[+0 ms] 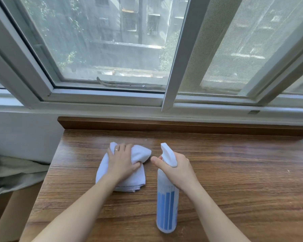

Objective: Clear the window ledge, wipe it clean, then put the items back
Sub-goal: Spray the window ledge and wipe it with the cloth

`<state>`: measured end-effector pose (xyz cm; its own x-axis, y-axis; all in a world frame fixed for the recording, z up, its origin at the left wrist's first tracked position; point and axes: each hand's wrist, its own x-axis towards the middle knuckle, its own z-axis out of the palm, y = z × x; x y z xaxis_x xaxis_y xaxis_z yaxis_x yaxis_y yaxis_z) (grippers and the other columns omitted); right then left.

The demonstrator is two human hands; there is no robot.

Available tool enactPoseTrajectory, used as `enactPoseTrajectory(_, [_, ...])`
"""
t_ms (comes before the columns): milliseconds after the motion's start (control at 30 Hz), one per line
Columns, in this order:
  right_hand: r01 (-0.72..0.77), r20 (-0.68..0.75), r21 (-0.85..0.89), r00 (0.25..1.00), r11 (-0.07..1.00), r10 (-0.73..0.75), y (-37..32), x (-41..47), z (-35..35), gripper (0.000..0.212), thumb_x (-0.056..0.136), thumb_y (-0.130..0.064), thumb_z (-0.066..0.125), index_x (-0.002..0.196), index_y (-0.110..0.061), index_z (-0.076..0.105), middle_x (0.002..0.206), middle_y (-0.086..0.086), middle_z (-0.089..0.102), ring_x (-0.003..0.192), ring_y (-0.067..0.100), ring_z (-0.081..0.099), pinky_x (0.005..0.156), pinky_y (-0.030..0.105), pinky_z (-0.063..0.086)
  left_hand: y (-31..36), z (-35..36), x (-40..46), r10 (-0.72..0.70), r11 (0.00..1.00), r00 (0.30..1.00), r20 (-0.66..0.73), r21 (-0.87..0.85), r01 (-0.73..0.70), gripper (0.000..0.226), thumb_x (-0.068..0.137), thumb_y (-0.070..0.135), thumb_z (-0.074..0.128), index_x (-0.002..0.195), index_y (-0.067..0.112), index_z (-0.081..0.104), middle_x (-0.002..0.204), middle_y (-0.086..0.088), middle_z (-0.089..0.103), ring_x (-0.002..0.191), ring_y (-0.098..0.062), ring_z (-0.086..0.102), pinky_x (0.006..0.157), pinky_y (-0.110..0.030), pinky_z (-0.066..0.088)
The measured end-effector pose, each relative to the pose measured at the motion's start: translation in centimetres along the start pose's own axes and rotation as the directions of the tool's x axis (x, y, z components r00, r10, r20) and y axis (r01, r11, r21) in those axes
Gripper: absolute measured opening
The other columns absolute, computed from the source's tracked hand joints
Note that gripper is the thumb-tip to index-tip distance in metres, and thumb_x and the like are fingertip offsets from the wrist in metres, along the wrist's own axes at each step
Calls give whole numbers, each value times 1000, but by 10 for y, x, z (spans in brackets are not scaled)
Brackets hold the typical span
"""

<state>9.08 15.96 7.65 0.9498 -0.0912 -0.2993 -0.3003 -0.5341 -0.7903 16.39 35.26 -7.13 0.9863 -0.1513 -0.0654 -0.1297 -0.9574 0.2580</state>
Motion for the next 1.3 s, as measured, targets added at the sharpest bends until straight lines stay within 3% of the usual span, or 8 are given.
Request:
enactPoseTrajectory(167, [7, -1, -13, 1000, 1000, -7, -3, -6, 3, 38, 81, -56, 71, 72, -20, 63, 61, -10, 58, 56, -2, 51, 55, 18, 36, 2, 12, -62, 15, 1000, 992, -126, 16, -13, 70, 56, 63, 51, 112, 23, 61, 103, 2, 61, 99, -29, 59, 93, -63, 40])
enactPoseTrajectory(500, [6, 38, -20, 999, 1000, -5, -7, -13, 10, 44, 81, -56, 71, 76, -12, 64, 63, -9, 57, 56, 1, 48, 57, 23, 37, 2, 18, -70, 12, 1000, 986, -168, -11, -14, 64, 60, 63, 51, 108, 22, 62, 99, 1, 60, 95, -30, 59, 92, -62, 39])
enactPoseTrajectory(633, [-13, 38, -20, 999, 1000, 14, -4, -11, 9, 38, 81, -55, 71, 72, -19, 63, 63, -10, 58, 61, 2, 52, 59, 24, 39, -1, 11, -35, -33, 999, 995, -99, -28, 31, 69, 61, 66, 47, 109, 19, 64, 100, -3, 61, 98, -34, 59, 91, -64, 38])
enactPoseTrajectory(833, [-20, 30, -32, 999, 999, 21, 0, -8, 3, 38, 82, -56, 70, 74, -19, 64, 66, -9, 60, 61, 1, 53, 59, 21, 39, -1, -9, 24, -57, 998, 997, 50, 5, 57, 69, 76, 62, 58, 132, 23, 48, 126, -1, 49, 126, -27, 40, 110, -59, 16])
enactPoseTrajectory(967, [-47, 4, -4, 999, 999, 47, 4, -2, 0, 43, 81, -57, 70, 77, -15, 64, 65, -9, 58, 60, 0, 51, 59, 21, 39, 0, -13, 55, 19, 993, 998, 63, 116, -26, 72, 80, 62, 57, 133, 15, 48, 126, -7, 51, 124, -29, 45, 111, -63, 9])
enactPoseTrajectory(1033, [-53, -9, -10, 999, 999, 53, 6, 1, -1, 44, 81, -58, 70, 78, -15, 64, 67, -8, 58, 62, 2, 53, 60, 22, 40, -3, -12, 64, 84, 987, 995, 55, 136, -91, 70, 76, 61, 60, 124, 9, 55, 118, -11, 56, 115, -34, 51, 111, -63, 14])
enactPoseTrajectory(1167, [-70, -15, -1, 997, 998, 70, 5, 5, -1, 45, 81, -57, 70, 80, -12, 65, 67, -7, 59, 64, 5, 54, 62, 24, 41, -8, -10, 68, 181, 966, 983, 33, 181, -184, 68, 65, 64, 43, 93, 5, 63, 87, -14, 60, 84, -37, 58, 93, -55, 42])
enactPoseTrajectory(1300, [-53, -6, 16, 999, 998, 53, 2, 4, 3, 43, 83, -55, 70, 80, -12, 65, 67, -8, 58, 63, 4, 53, 61, 24, 40, -8, -11, 64, 181, 969, 983, -19, 171, -176, 67, 61, 64, 42, 87, 6, 61, 81, -13, 57, 75, -33, 53, 73, -43, 44])
